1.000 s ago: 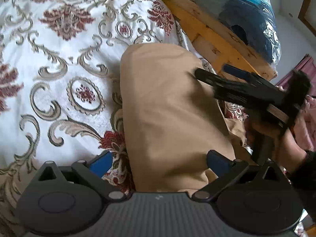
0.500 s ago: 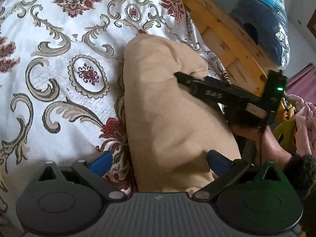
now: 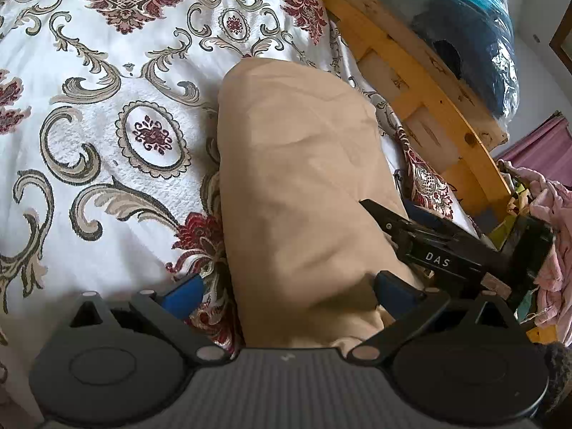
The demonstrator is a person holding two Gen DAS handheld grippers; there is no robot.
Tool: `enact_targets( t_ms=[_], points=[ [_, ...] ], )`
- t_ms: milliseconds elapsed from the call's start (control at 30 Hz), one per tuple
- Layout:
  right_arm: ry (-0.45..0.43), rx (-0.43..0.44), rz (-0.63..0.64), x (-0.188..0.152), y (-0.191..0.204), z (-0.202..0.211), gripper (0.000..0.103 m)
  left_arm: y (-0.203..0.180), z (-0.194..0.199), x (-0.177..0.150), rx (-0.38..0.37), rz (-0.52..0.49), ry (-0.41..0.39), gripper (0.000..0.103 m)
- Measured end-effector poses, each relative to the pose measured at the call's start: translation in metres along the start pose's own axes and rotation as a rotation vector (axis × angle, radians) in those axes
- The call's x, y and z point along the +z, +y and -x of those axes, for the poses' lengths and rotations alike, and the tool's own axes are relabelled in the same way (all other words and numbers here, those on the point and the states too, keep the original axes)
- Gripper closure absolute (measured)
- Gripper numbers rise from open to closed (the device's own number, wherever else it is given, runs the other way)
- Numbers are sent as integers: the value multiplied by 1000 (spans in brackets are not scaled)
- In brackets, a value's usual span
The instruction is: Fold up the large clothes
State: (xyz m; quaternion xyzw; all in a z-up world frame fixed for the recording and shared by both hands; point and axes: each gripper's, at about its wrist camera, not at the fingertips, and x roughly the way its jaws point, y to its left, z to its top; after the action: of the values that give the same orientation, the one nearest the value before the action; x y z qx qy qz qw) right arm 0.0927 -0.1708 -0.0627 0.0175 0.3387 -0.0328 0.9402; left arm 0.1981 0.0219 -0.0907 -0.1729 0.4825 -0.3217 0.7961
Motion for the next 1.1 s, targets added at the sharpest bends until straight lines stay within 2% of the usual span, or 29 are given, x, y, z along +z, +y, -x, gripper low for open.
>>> enact_targets(
  t_ms=[133,267,467,600,667,767,933,1000,1100],
  points=[
    [-16,21,-62,-11,-8,2,1,-5,1,-2,24,-11,-7,0],
    [4,21,-116,-14,-17,19,1,-7,5,-2,39,-20,-15,0],
    [-71,-97,-97,-29,-30,76,1,-7,5,-1,45,-25,-9,0],
    [-64,-109,-194,-39,-48,100,1,-6,4,-1,40,-20,-6,0],
    [-34,-76,-288,-46,-57,106,2,-5,4,-1,37,-21,-3,0],
    [20,52,-444,-57,-66,114,7,-3,4,1,29,-28,4,0],
    [78,214,-539,-71,-61,130,7,1,2,3,8,-13,16,0],
    [93,233,-552,-76,-59,129,6,2,1,3,-3,-12,26,0],
    [99,209,-595,-80,-64,127,7,4,1,3,-6,-19,28,0]
  ],
)
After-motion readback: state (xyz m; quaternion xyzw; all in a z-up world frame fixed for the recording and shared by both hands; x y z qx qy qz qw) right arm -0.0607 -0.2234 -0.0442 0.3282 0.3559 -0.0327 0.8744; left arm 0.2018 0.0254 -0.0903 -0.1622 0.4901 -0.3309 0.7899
